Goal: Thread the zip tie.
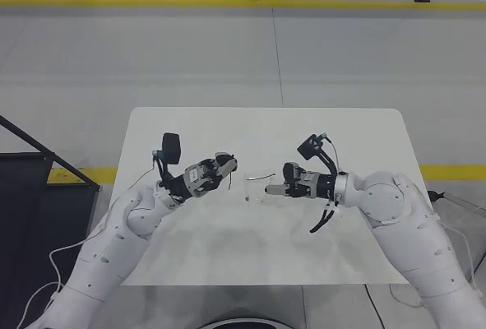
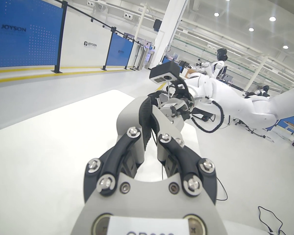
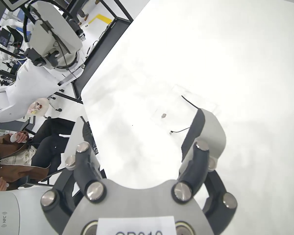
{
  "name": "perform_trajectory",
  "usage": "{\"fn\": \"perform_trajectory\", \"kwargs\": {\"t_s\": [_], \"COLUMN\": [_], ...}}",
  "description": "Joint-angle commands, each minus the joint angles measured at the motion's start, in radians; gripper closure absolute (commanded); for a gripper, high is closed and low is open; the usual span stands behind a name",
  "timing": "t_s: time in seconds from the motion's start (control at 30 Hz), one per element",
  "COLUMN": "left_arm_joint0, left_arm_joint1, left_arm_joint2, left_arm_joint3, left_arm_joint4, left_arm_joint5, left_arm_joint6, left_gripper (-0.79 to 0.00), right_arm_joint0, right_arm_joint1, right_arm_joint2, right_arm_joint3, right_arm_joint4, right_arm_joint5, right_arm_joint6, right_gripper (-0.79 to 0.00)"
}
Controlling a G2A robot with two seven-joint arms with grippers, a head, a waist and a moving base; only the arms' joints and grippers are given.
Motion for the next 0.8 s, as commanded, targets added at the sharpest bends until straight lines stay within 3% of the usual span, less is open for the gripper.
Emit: {"fn": "perform_trajectory", "kwargs": {"t_s": [0.0, 0.2, 0.37, 0.47, 0.53, 0.6, 0.7, 0.77], "left_arm_joint0": [0.0, 0.005, 0.022, 0.028, 0.031, 0.031, 0.031, 0.031], "left_arm_joint1": [0.0, -0.001, -0.003, -0.002, -0.002, -0.002, -0.002, -0.002], "left_arm_joint2": [0.0, 0.0, -0.012, -0.022, -0.025, -0.025, -0.025, -0.025], "left_arm_joint3": [0.0, -0.008, -0.016, -0.014, -0.016, -0.016, -0.016, -0.016], "left_arm_joint4": [0.0, 0.0, -0.016, -0.018, -0.015, -0.015, -0.015, -0.015], "left_arm_joint5": [0.0, 0.015, 0.045, 0.043, 0.047, 0.047, 0.047, 0.047], "left_arm_joint6": [0.001, -0.002, 0.006, 0.0, -0.005, -0.005, -0.005, -0.005], "left_gripper": [0.0, 0.0, 0.0, 0.0, 0.0, 0.0, 0.0, 0.0], "right_arm_joint0": [0.0, -0.006, 0.044, 0.084, 0.113, 0.14, 0.174, 0.194], "right_arm_joint1": [0.0, 0.0, -0.015, -0.03, -0.042, -0.053, -0.07, -0.08], "right_arm_joint2": [0.0, -0.006, -0.061, -0.107, -0.139, -0.167, -0.199, -0.215], "right_arm_joint3": [0.0, -0.004, 0.007, 0.027, 0.046, 0.073, 0.112, 0.14], "right_arm_joint4": [0.001, -0.035, -0.211, -0.251, -0.264, -0.268, -0.261, -0.258], "right_arm_joint5": [-0.002, 0.021, 0.286, 0.367, 0.397, 0.42, 0.426, 0.43], "right_arm_joint6": [-0.001, -0.012, -0.013, 0.016, 0.041, 0.062, 0.074, 0.08], "right_gripper": [-0.785, -0.785, -0.785, -0.785, -0.686, -0.511, -0.422, -0.311]}}
